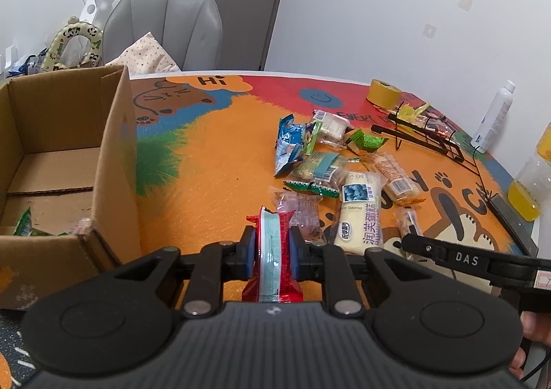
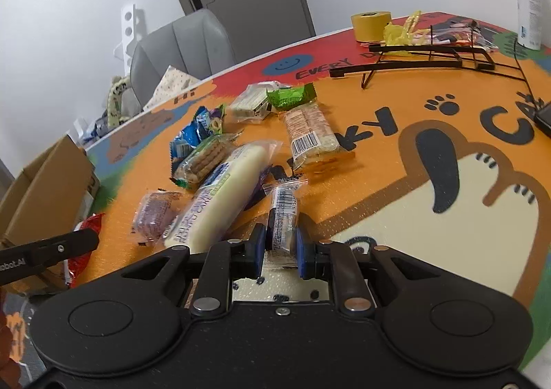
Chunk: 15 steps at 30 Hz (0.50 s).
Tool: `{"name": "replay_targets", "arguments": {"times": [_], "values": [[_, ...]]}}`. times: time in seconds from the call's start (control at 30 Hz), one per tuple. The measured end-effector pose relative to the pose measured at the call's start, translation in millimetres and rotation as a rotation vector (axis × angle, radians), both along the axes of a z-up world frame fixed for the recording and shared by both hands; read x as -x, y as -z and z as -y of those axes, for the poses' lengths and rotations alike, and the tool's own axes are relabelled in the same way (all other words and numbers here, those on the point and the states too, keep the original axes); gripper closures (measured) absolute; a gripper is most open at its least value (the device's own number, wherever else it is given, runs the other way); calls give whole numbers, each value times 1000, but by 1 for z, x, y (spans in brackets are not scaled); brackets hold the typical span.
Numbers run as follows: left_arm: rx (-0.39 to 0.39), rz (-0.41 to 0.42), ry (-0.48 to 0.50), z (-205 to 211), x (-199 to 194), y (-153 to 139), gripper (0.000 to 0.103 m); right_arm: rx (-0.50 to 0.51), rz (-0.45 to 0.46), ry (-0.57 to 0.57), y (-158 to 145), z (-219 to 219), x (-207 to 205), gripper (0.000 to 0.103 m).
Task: Organize snacks
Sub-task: 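Grasp the small wrapped snack stick with the right gripper while the left gripper holds the red bar, then carry both snacks over the cardboard box and open both grippers to drop them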
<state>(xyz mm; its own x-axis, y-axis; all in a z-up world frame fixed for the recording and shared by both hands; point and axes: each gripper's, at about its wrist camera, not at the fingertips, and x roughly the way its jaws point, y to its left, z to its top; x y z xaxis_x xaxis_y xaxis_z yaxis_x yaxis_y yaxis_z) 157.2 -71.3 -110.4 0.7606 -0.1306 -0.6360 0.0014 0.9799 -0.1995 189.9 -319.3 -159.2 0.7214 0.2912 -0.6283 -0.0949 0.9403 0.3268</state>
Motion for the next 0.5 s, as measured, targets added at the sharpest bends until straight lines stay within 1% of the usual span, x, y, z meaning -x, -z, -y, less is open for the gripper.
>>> {"name": "replay_targets", "arguments": {"times": [0.27, 0.5], "values": [[5, 45, -7, -5, 14, -16, 84, -22, 69, -10, -27, -6, 14, 86], [7, 88, -26, -15, 28, -33, 84, -31, 98, -41, -40, -20, 21, 86]]}}
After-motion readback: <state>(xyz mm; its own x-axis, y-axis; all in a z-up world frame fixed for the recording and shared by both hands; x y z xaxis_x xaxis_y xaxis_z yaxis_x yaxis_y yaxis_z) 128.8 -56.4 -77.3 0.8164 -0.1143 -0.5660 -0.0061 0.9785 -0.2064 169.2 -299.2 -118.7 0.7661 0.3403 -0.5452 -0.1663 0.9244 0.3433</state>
